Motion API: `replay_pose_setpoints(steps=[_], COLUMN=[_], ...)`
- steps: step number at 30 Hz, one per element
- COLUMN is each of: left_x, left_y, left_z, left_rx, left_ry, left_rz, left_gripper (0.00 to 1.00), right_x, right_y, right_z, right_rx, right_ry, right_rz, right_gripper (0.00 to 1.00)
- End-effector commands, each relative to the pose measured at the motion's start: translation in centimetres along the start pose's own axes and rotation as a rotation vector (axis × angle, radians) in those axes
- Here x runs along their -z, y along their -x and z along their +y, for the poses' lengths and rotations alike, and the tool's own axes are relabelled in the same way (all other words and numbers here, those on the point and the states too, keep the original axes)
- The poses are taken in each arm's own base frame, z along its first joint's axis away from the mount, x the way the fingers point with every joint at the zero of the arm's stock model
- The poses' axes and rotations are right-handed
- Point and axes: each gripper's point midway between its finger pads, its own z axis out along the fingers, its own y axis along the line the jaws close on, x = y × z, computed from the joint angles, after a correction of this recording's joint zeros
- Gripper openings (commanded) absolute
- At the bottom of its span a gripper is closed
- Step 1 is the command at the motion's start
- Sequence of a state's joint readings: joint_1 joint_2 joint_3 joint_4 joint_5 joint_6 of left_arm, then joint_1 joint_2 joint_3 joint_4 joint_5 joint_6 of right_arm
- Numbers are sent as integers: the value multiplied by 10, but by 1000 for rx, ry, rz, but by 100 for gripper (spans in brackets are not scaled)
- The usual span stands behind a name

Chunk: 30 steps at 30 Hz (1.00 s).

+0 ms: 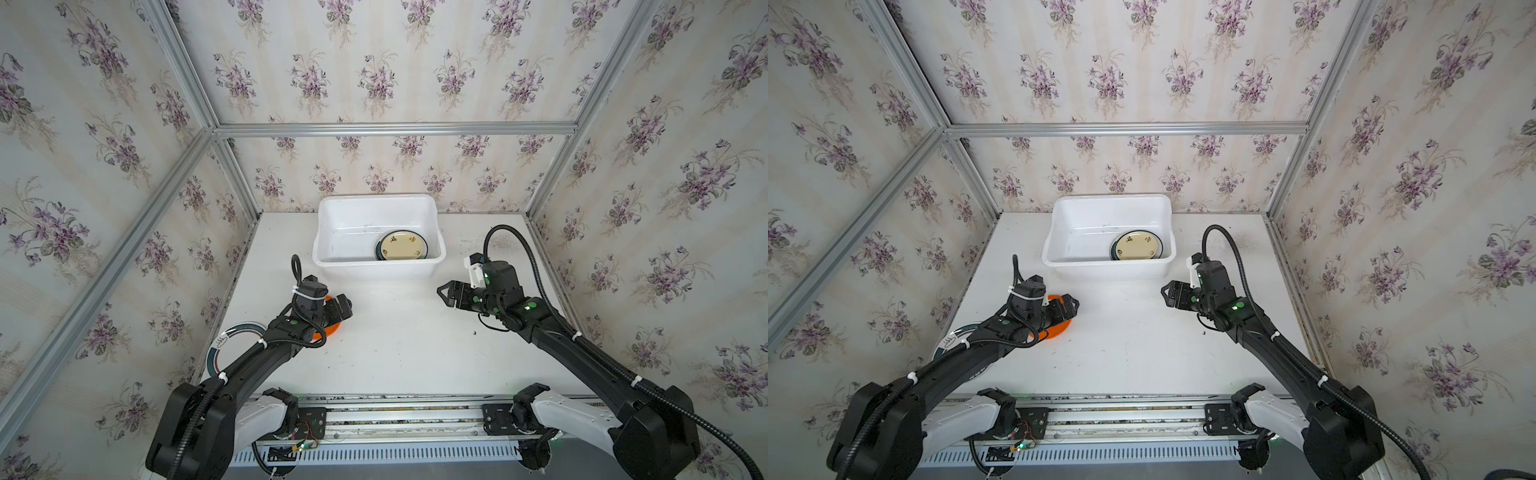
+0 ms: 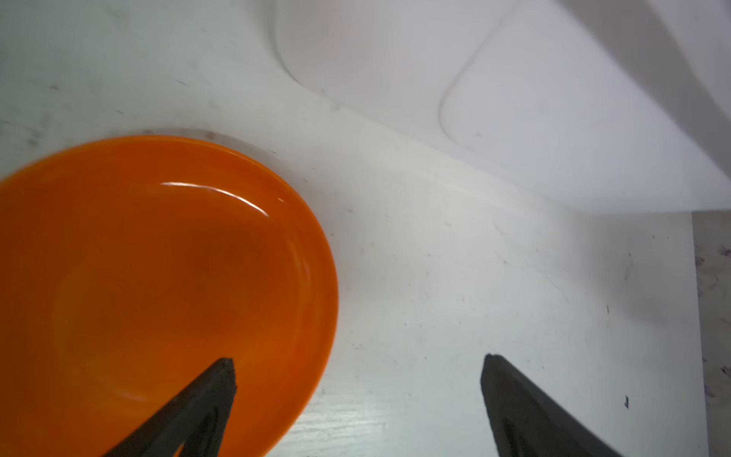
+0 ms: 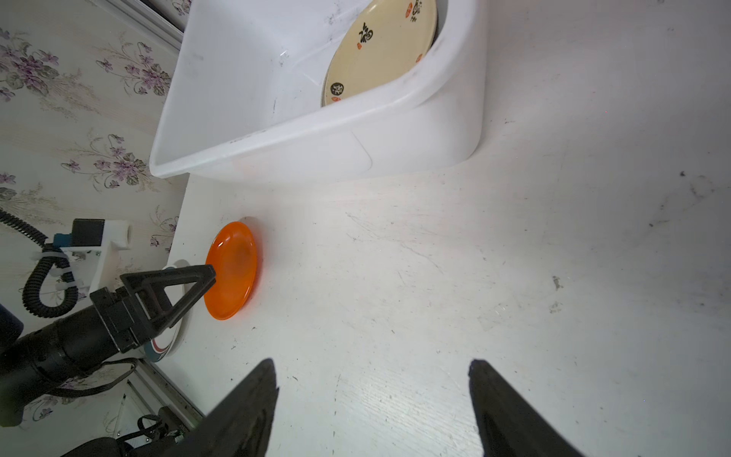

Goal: Place the plates into the plastic bin on the countertop
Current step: Move the plate to the middle-left of the table, then pick up the plate from the middle-left of the table.

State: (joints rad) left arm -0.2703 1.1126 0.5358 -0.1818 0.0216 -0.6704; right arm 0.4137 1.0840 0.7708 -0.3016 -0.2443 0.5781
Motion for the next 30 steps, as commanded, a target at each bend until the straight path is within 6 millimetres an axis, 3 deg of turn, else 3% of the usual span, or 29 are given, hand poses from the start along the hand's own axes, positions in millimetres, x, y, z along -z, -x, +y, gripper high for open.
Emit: replay_pose_setpoints(steps=[1, 6, 14, 30], left_x=[6, 14, 17, 1], left_y=[14, 32, 21, 1], left_z=[27, 52, 85, 102], left_rx=[32, 73, 150, 117], left_ry=[96, 193, 278, 297], left_rz=[-34, -60, -47, 45], left_gripper=[99, 99, 99, 98], right_x=[2, 2, 12, 23], right_y=[0, -8, -6, -12], right_z=[-3, -8, -7, -2], right_rx=[21, 44, 88, 92], right_ry=[-18, -39, -40, -3], right_rz=[-4, 34, 13, 13], right_gripper=[79, 79, 81, 82])
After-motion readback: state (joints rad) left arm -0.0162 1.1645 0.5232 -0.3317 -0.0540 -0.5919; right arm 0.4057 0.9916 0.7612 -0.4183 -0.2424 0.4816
